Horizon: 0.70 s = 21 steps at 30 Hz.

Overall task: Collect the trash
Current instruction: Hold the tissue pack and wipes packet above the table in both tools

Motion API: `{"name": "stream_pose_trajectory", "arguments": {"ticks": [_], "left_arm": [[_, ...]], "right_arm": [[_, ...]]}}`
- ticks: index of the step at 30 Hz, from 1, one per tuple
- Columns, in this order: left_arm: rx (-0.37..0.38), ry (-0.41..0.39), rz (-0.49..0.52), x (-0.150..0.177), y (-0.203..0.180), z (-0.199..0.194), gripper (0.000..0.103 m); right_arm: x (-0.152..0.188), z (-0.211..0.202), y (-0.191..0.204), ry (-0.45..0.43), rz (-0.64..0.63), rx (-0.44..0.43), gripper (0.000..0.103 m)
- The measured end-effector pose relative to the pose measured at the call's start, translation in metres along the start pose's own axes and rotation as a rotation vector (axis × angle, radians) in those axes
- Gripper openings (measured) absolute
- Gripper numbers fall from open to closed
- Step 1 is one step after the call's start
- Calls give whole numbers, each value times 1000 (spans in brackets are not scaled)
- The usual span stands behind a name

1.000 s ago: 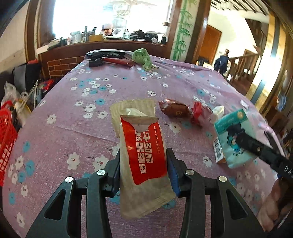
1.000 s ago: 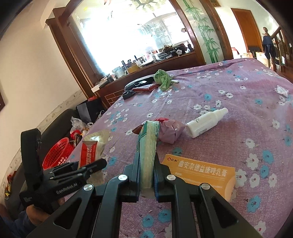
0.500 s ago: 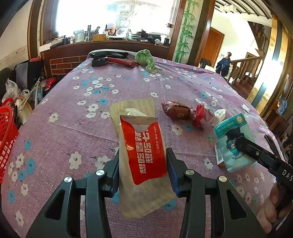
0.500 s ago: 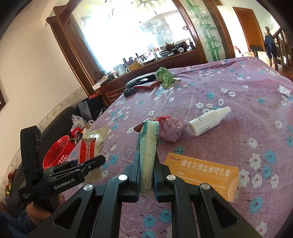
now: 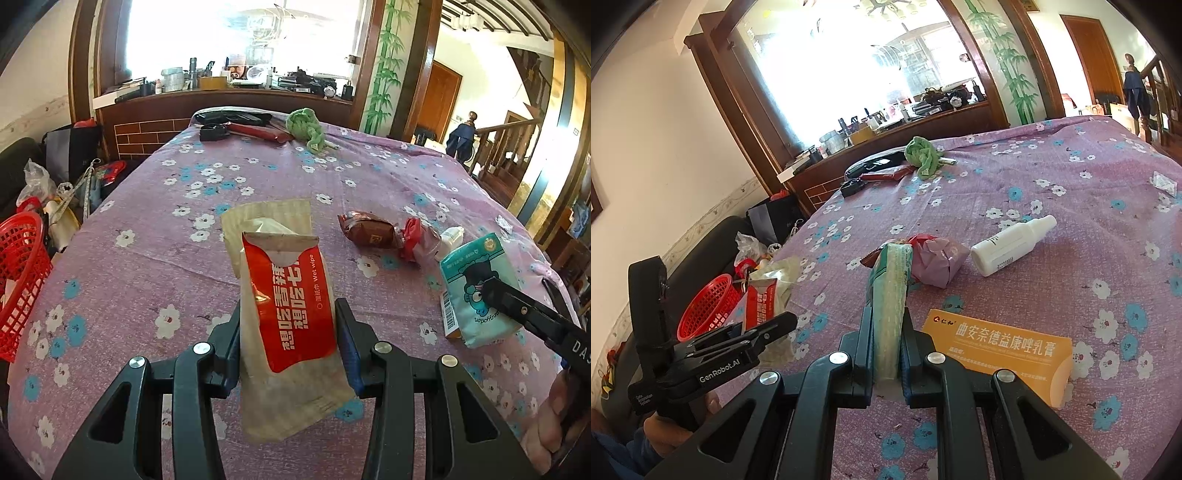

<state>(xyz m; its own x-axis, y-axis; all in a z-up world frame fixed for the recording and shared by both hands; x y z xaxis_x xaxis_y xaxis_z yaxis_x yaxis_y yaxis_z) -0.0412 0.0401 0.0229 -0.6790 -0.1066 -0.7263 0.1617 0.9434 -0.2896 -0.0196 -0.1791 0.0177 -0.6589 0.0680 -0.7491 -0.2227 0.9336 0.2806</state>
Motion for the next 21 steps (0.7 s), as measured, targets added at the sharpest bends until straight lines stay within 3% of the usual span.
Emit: {"name": "stream_pose_trajectory", "arguments": {"ticks": [5,13,21], "left_arm": [[-29,-22,30,4,-3,-14,42],[-97,-88,64,8,2,-45,42],[-132,-97,59,14,16,-55,42]], "right_arm": [[3,-5,-1,0,14,50,12],[14,-16,23,24,1,11,12],[19,-21,53,37,-53,-6,12]]}}
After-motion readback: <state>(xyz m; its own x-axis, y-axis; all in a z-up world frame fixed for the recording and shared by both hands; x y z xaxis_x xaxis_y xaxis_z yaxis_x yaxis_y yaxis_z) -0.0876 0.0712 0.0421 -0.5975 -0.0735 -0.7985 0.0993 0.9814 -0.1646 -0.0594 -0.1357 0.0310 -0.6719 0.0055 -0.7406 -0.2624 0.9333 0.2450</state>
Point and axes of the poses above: each gripper's, at about its wrist camera, not at the fingertips, and z roughly the way its jaws point, y to its left, x to its underside, the point moved 2 cm from there along z, roughly the way its jaws point, and after that the axes turned 15 degrees about x, right-handed, at the moved point
